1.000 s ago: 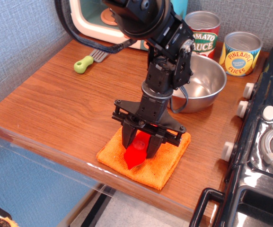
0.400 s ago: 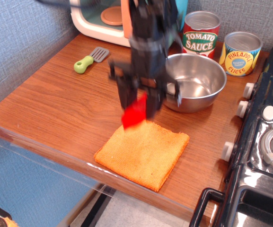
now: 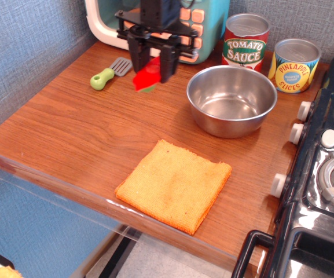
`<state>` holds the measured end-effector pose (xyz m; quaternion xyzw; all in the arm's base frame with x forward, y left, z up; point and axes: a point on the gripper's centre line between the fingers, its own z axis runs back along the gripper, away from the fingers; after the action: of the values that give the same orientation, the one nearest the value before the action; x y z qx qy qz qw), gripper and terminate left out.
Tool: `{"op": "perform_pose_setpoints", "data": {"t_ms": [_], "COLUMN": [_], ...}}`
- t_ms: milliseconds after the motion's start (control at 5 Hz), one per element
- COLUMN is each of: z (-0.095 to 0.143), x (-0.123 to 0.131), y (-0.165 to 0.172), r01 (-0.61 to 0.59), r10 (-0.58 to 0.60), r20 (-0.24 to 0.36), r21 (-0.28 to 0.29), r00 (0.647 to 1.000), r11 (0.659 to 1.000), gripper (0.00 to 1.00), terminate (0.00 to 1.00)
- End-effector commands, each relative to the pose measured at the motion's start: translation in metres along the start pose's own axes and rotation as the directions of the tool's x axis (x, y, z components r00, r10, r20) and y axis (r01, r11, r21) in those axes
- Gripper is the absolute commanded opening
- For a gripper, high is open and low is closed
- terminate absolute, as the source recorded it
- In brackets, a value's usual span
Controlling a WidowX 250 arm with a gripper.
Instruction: Put the pepper in front of the microwave.
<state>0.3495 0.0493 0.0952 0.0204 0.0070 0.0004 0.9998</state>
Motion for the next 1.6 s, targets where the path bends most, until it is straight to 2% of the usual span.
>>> {"op": "perform_pose_setpoints", "data": {"t_ms": [0,200,400,600,800,1000,1200,1400], "z": [-0.012,-0.033,-0.042,-0.042,-0.033,-0.005,0.026,0.035], "x": [0.063,0.071,0.070,0.069,0.062,0.045,0.011,-0.019], "y": [0.040,0.055,0.054,0.054,0.049,0.047,0.049,0.049], "r01": [0.113,0.127,0.129,0.114,0.121,0.099,0.044,0.026], "r10": [-0.118,-0.127,-0.126,-0.110,-0.119,-0.105,-0.054,-0.034], "r20": [0.047,-0.002,-0.031,-0.038,-0.028,0.042,0.115,0.137], "r21": [0.106,0.114,0.109,0.098,0.108,0.122,0.086,0.054], "r00": [0.992,0.992,0.992,0.993,0.993,0.994,0.992,0.990], "r11": [0.988,0.985,0.986,0.989,0.987,0.987,0.995,0.998], "gripper": [0.00,0.00,0.00,1.00,1.00,1.00,1.00,1.00], "terminate": [0.00,0.00,0.00,0.00,0.00,0.00,0.00,0.00]}}
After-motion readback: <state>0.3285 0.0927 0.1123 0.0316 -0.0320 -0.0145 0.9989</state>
